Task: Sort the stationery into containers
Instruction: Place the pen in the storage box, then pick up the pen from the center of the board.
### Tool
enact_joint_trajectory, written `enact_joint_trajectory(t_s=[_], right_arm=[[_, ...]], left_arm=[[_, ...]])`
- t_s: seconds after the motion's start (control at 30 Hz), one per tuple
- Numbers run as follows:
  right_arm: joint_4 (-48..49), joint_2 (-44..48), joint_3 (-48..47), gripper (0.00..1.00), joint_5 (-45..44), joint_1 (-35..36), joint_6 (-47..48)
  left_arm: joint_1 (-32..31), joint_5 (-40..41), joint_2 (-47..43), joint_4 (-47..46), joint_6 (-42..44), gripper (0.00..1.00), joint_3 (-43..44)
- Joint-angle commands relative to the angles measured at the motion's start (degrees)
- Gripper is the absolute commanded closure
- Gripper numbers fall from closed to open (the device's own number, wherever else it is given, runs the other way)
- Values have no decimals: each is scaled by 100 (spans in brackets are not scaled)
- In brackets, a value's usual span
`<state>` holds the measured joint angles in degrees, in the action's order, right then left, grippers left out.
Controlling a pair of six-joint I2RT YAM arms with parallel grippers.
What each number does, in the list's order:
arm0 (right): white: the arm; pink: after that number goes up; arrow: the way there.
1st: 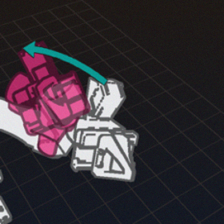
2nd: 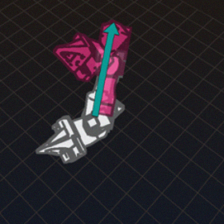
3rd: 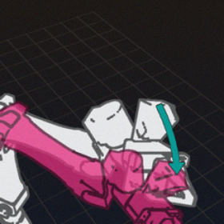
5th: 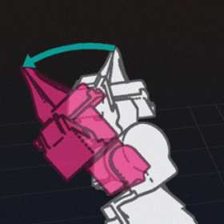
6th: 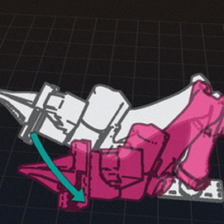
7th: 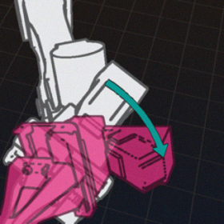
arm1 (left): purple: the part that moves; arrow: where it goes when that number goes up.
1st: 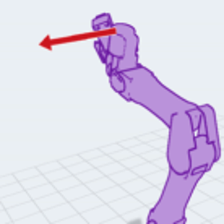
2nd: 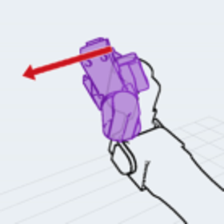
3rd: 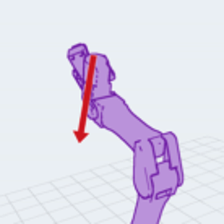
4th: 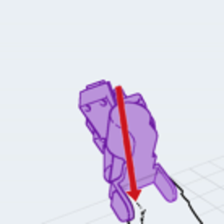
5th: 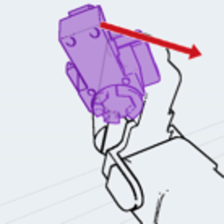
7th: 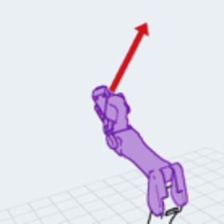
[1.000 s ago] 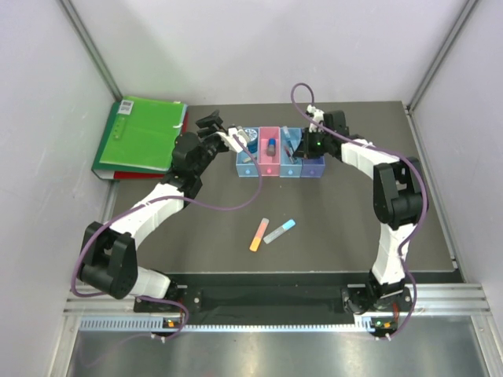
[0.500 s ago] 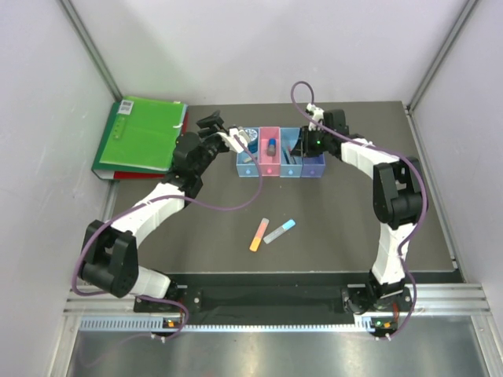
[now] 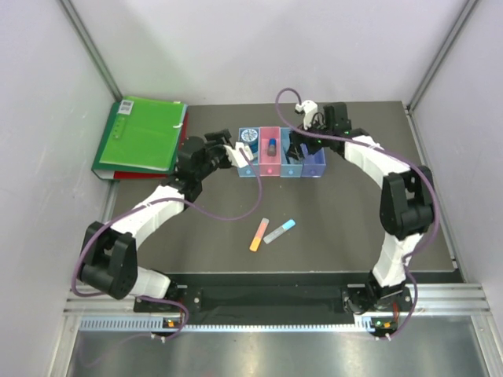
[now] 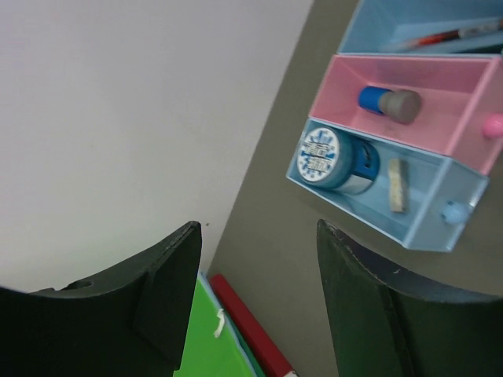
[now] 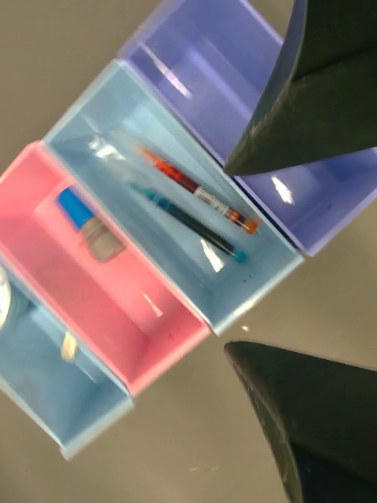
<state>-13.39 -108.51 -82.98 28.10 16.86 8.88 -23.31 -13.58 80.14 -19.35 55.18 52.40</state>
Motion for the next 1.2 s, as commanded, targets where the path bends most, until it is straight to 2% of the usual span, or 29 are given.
enact_joint_trajectory(t_s=[0.0, 0.07, 0.13, 0.23, 0.33, 0.4, 0.53, 0.73, 0.9, 1.17], right_arm=[[-881, 971, -96, 7, 380, 274, 2299], [-1348, 1165, -8, 0, 608, 317, 3062], [-1997, 1279, 62, 0, 714, 335, 3408], [-2771, 1472, 351, 0, 777, 388, 4417], [-2880, 1876, 1115, 1, 276, 650, 5716], [-2880, 2088, 1615, 0, -13, 765, 6150], [-3098, 2106, 1882, 0, -155, 1011, 6940], [-3232, 1772, 1821, 0, -287, 1599, 7346], [-3082, 1438, 1855, 0, -226, 2074, 7285], [-2959, 1113, 2057, 3, -208, 2374, 7286]], left_arm=[[20, -251, -350, 301, 81, 34, -248], [20, 13, -367, 196, -77, 34, -274], [28, 450, -402, -216, -322, 34, -353], [28, 1022, -455, -815, -630, 29, -459], [37, 1691, -604, -947, -850, 27, -468], [37, 1789, -683, -956, -929, 22, -529], [37, 1815, -982, -851, -991, 19, -670], [55, 2193, -1176, -728, -1281, 14, -723], [55, 2439, -1281, -728, -1431, 10, -696], [55, 2483, -1659, -719, -1396, 8, -810]])
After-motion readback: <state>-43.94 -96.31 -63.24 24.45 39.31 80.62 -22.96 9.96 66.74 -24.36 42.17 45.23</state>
